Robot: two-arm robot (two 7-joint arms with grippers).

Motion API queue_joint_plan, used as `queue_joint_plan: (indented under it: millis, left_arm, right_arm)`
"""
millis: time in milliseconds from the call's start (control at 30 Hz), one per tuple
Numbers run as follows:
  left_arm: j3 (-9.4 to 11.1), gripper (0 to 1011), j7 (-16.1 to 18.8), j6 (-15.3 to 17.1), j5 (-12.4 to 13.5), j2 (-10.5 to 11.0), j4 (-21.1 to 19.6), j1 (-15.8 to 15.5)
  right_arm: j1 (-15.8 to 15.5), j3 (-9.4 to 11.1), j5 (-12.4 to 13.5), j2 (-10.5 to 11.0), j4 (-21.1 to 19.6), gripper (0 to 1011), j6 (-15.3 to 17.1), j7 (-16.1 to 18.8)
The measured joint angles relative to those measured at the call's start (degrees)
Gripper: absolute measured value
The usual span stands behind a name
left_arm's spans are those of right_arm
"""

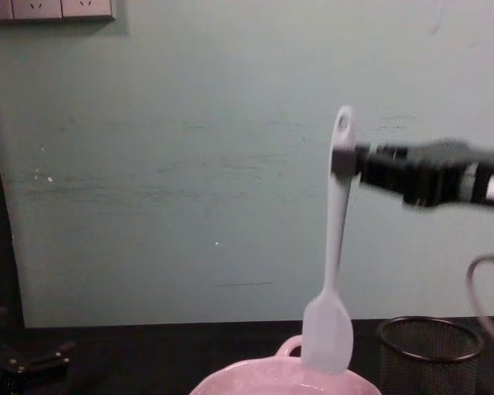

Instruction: Use the one hand to pick up the spoon and stir the clear water in the bowl.

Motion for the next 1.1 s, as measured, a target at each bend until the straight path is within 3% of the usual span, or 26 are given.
queue_joint_plan:
  millis: [133,267,567,733,867,1100]
  left_arm:
    - [0.00,1011,0.00,0.00,0.00,0.00,0.00,0.00]
    - [0.00,1011,0.00,0.00,0.00,0.00,0.00,0.00]
    - [0.00,1011,0.00,0.00,0.00,0.00,0.00,0.00]
    - [0.00,1011,0.00,0.00,0.00,0.00,0.00,0.00]
    - [0.00,1011,0.00,0.00,0.00,0.00,0.00,-0.01]
    - [0.00,1011,0.00,0.00,0.00,0.00,0.00,0.00]
  right_arm:
    - [-0.12,-1.60,-4.00,-2.67,4.70,116,-4.04,0.09]
    - [-0.60,-2.42,-5.64,-4.08,7.09,116,-5.31,0.15]
    - [-1.95,-3.98,-6.35,-6.63,8.17,116,-4.65,1.65]
    - [-1.95,-4.42,-6.69,-9.34,9.38,116,-4.09,1.83]
    - [-1.35,-4.28,-7.85,-12.06,11.39,116,-5.01,0.24]
    - [0.60,-3.05,-12.37,-16.57,16.61,116,-8.94,-4.67]
